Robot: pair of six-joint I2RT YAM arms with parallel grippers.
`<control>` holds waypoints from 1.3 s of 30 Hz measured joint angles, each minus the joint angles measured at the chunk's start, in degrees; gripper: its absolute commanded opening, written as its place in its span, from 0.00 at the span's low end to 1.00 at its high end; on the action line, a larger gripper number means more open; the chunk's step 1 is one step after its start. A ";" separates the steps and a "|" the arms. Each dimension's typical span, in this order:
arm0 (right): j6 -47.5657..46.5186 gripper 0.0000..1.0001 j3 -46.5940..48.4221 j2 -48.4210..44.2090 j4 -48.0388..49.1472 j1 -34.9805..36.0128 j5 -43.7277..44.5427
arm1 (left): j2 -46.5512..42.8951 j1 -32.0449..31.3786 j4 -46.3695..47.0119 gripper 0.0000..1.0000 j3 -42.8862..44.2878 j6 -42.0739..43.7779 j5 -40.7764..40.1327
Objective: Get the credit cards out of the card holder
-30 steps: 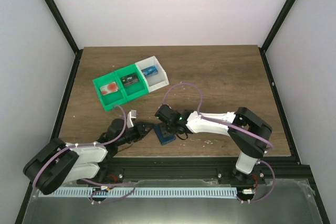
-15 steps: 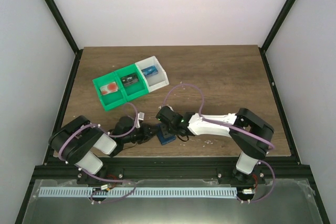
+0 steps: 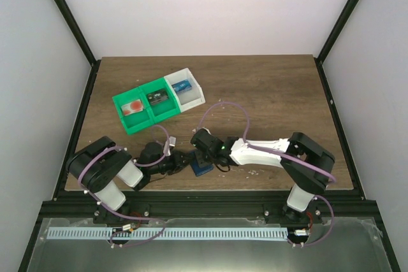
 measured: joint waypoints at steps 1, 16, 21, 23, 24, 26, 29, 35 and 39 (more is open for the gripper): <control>0.00 0.01 -0.09 -0.09 0.02 0.00 -0.02 | 0.15 0.00 0.07 0.18 0.00 0.17 0.00; 1.05 0.00 -6.71 -7.26 1.77 0.00 -0.28 | 3.87 0.00 4.11 0.19 0.02 1.11 0.94; 1.75 0.00 -8.28 -8.94 2.99 0.00 -0.15 | 3.89 0.00 3.82 0.19 0.13 1.68 0.96; 1.92 0.01 -8.59 -9.29 3.54 0.00 0.02 | 3.82 0.00 3.50 0.19 0.31 1.84 1.07; 2.05 0.01 -8.83 -9.53 3.76 0.00 0.04 | 3.69 0.00 3.21 0.19 0.46 1.95 1.09; 2.47 0.00 -9.27 -10.10 4.09 0.00 0.17 | 3.37 0.00 2.19 0.23 0.96 2.19 1.16; 3.06 0.01 -10.47 -12.11 4.92 0.00 0.22 | 1.44 0.00 -1.53 0.37 2.43 3.13 1.14; 4.24 0.00 -11.89 -16.72 7.48 -0.02 -0.90 | -9.57 0.00 -17.11 0.52 6.21 7.23 -2.64; 4.63 0.00 -12.85 -20.00 9.81 -0.02 -2.45 | -18.95 0.00 -27.96 0.58 7.65 10.40 -6.91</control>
